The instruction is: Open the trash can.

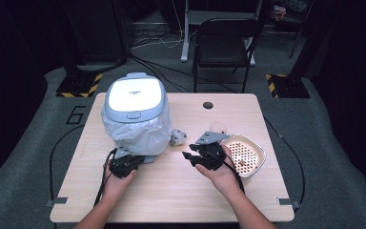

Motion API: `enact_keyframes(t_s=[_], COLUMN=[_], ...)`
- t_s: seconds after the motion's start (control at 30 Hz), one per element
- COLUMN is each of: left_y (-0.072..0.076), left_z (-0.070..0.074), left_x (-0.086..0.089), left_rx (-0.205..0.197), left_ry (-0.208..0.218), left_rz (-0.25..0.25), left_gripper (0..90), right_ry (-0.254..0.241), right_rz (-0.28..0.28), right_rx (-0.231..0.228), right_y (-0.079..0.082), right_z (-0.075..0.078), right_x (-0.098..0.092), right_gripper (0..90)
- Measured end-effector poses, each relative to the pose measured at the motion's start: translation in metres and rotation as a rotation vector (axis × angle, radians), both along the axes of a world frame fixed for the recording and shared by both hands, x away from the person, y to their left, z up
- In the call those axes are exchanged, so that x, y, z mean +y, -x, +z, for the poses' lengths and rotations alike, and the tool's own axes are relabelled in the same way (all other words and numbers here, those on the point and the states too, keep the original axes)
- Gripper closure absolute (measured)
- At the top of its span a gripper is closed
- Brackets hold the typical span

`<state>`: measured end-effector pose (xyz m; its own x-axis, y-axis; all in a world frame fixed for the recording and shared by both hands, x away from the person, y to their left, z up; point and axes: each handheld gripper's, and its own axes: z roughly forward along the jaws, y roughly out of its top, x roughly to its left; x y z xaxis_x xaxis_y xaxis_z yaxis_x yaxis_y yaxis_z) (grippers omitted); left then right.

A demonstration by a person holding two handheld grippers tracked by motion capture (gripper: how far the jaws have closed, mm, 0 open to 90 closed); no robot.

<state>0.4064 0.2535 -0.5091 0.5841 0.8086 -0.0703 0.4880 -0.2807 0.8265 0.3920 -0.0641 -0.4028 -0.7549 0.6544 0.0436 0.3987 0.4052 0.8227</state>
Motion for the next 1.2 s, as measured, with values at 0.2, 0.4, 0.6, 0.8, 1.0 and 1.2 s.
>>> enact_keyframes(t_s=[0.2, 0.4, 0.6, 0.8, 1.0, 1.2], left_y=[0.001, 0.002, 0.000, 0.000, 0.000, 0.000], left_z=[-0.001, -0.002, -0.005, -0.011, -0.011, -0.011], left_x=[-0.003, -0.006, -0.005, -0.002, -0.003, -0.003], left_rx=[-0.011, -0.010, 0.000, 0.011, 0.013, 0.014], left_ry=[-0.046, -0.060, -0.096, -0.058, -0.068, -0.059], left_rz=[0.001, 0.006, -0.011, -0.014, -0.012, -0.010], left_gripper=[83.8, 84.2, 84.9, 90.0, 90.0, 90.0], right_ry=[0.018, 0.029, 0.046, 0.037, 0.065, 0.077], right_rz=[-0.049, -0.138, -0.215, -0.260, -0.299, -0.333], right_rx=[0.004, 0.014, 0.026, 0.036, 0.046, 0.069], right_y=[-0.014, -0.037, -0.057, -0.073, -0.090, -0.109], right_z=[-0.018, -0.037, -0.047, -0.054, -0.063, -0.072], right_x=[0.025, 0.039, 0.041, 0.040, 0.041, 0.045], right_gripper=[54.0, 48.2, 47.5, 47.7, 44.2, 44.6])
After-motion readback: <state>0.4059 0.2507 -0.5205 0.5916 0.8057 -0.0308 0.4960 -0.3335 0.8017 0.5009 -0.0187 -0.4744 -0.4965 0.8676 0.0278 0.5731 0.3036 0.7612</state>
